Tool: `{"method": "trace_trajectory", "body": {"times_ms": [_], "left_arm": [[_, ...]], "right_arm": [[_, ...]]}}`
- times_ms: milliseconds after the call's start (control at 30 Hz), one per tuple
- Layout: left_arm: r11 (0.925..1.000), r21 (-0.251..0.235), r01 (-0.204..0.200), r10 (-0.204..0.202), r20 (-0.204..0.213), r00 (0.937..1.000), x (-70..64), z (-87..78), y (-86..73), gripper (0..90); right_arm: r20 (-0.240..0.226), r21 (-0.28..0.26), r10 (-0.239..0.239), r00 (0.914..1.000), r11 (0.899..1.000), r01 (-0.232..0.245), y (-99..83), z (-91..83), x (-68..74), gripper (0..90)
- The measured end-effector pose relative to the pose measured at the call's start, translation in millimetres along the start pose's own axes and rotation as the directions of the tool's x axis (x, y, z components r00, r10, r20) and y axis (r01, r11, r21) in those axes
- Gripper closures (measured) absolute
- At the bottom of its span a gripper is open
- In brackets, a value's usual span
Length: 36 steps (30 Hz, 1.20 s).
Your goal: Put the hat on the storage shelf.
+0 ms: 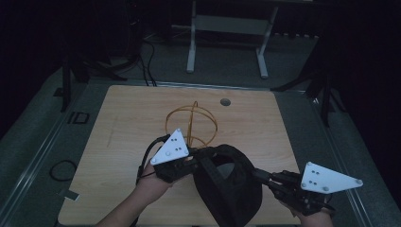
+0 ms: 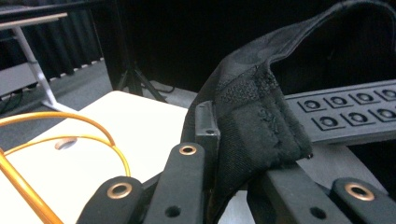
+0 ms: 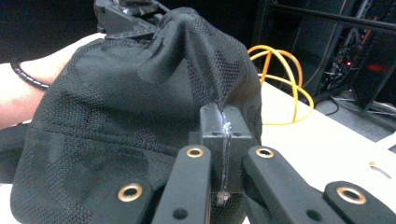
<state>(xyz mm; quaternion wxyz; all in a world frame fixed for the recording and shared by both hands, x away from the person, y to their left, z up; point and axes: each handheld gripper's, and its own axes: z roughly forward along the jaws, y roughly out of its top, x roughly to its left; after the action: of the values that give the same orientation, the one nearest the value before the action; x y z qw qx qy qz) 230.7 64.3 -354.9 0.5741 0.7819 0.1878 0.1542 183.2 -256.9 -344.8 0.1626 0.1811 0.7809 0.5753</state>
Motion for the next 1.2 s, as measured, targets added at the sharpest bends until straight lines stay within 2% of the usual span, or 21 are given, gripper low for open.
{"method": "trace_trajectory", "body": {"times_ms": [67, 200, 300, 433, 467, 533, 700, 800, 867, 967, 1033, 1133, 1200], "left_arm": [[1.0, 0.009, 0.0, 0.0, 0.005, 1.0, 1.2, -0.5, -0.6, 83.6], [1.0, 0.007, 0.002, -0.002, -0.015, 0.9999, 2.9, -2.9, -1.9, 79.2], [0.9997, 0.018, -0.018, 0.018, -0.052, 0.9985, 1.6, -4.0, -2.1, 73.5], [0.9999, 0.011, 0.007, -0.006, -0.084, 0.9965, 6.0, -9.1, -5.0, 64.6], [0.9998, 0.012, 0.013, -0.012, -0.087, 0.9961, 7.2, -11.3, -5.8, 64.5], [0.9998, 0.018, 0.003, -0.001, -0.109, 0.994, 7.6, -15.4, -7.3, 60.5], [0.9994, 0.033, -0.014, 0.019, -0.132, 0.991, 7.3, -25.3, -12.1, 50.3], [0.999, 0.044, -0.002, 0.009, -0.155, 0.9879, 9.5, -30.1, -18.5, 40.2], [0.9988, 0.047, 0.014, -0.006, -0.158, 0.9874, 13.0, -33.4, -24.6, 33.6], [0.9974, 0.054, 0.048, -0.037, -0.177, 0.9835, 18.0, -36.9, -34.5, 24.1], [0.9957, 0.077, 0.052, -0.036, -0.196, 0.98, 21.3, -37.0, -41.2, 16.5], [0.9958, 0.073, 0.056, -0.038, -0.222, 0.9743, 24.7, -37.6, -52.4, 12.7], [0.9962, 0.073, 0.048, -0.028, -0.26, 0.9651, 25.7, -37.0, -62.1, 5.4]], "right_arm": [[0.002, -0.005, -0.003, 1.0, 1.0, 0.003, 1.5, -1.1, -0.6, 90.0], [0.014, -0.016, -0.002, 0.9999, 1.0, 0.002, 4.0, -4.7, -2.6, 90.0], [0.022, -0.017, -0.003, 0.9997, 1.0, 0.004, 4.5, -6.2, -4.3, 90.0], [0.045, -0.027, 0.001, 0.999, 1.0, 0.0, 4.9, -10.9, -8.0, 90.0], [0.058, -0.028, 0.004, 0.9983, 1.0, -0.002, 5.0, -12.7, -9.0, 90.0], [0.079, -0.032, 0.005, 0.9968, 0.999, -0.002, 5.1, -16.5, -11.9, 90.0], [0.134, -0.043, 0.023, 0.9907, 0.999, -0.018, 5.8, -25.9, -21.8, 90.0], [0.185, -0.043, 0.021, 0.9825, 0.999, -0.013, 7.6, -30.7, -28.9, 90.0], [0.217, -0.038, 0.02, 0.9759, 0.999, -0.012, 9.3, -32.6, -34.3, 90.0], [0.25, -0.035, 0.021, 0.9681, 0.999, -0.013, 12.3, -32.9, -42.0, 90.0], [0.272, -0.031, 0.018, 0.9622, 0.999, -0.01, 15.0, -31.0, -47.3, 90.0], [0.306, -0.02, 0.014, 0.9521, 1.0, -0.009, 19.1, -25.6, -56.3, 90.0], [0.318, -0.013, 0.012, 0.9481, 1.0, -0.008, 22.1, -19.7, -63.6, 90.0]]}}
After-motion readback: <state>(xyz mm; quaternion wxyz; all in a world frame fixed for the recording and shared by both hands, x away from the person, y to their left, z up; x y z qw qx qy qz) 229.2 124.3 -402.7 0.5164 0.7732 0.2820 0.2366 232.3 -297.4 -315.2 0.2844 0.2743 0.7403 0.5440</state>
